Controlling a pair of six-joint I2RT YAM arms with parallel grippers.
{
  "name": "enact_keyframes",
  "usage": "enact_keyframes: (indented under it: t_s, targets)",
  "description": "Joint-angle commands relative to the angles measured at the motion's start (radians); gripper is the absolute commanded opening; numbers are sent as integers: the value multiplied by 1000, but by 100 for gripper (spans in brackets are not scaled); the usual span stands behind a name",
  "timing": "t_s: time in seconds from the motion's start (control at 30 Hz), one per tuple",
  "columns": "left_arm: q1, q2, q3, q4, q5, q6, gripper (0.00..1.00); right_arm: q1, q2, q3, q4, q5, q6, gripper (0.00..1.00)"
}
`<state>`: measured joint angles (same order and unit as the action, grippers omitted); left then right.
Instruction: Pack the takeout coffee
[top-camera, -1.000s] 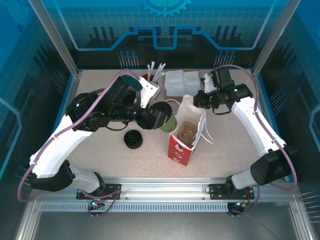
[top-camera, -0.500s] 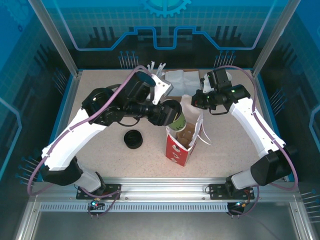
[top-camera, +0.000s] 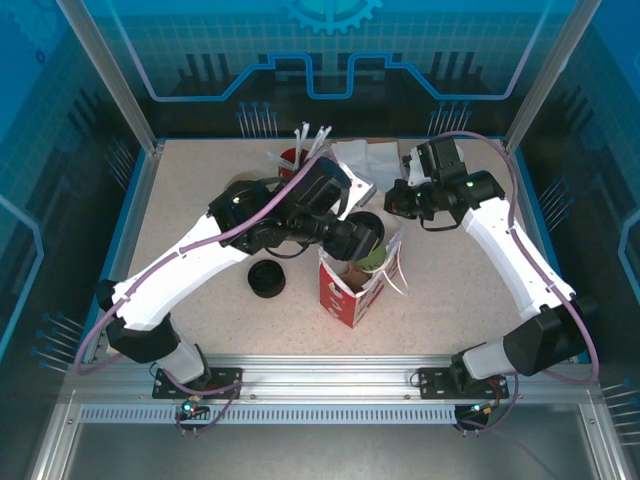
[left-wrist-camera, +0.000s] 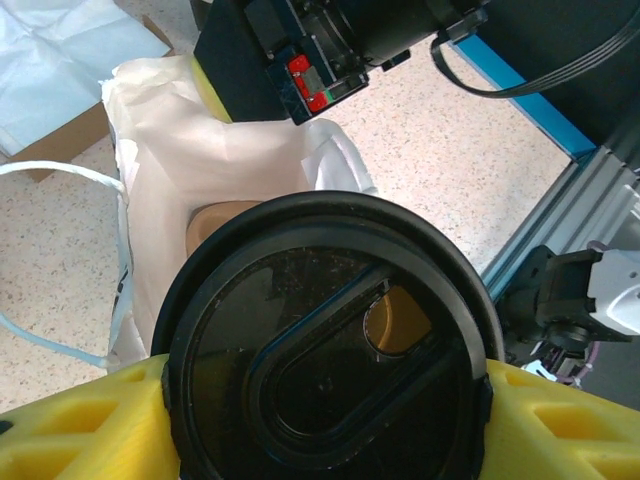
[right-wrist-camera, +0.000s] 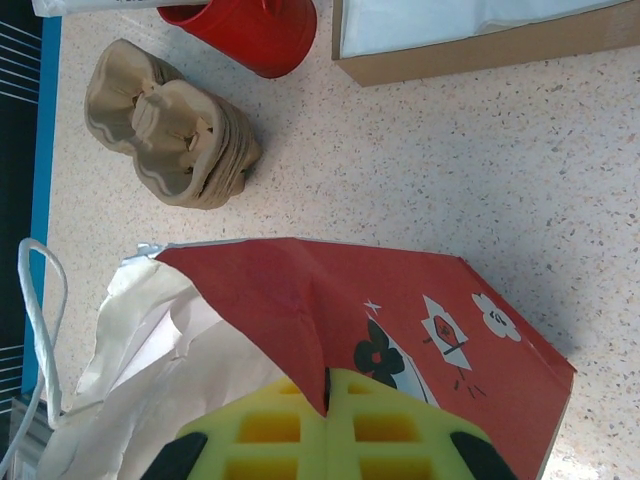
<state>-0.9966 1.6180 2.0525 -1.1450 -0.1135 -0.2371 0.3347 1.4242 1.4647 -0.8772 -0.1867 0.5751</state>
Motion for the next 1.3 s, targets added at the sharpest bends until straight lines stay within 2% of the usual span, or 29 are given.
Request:
enact_keyframes:
  t_s: [0.0,0.3,0.5,0.67,0.87,1.03,1.27]
  targets:
    - [-8,1,-45,33,-60,-23,65,0,-30,-20,1,-16,-25,0]
    - [-2,-39,-196,149,-128,11,66,1,-21,4,-3,-45,-116,0]
    - [16,-75,-302,295,-97,90,64,8,9,45,-15,-87,-190,0]
    - [23,-77,-324,292,-99,137,65,10,-7,45,-35,-109,-245,0]
    - [32,-73,-350,257,-72,61,65,10,-21,38,-78,-125,-344,0]
    - [32,-158,-502,375,-67,24,64,8,-5,27,-105,-185,-391,0]
    - [30,-228,-637,478,-131,-43,62,19,-27,-14,-48,-199,-404,0]
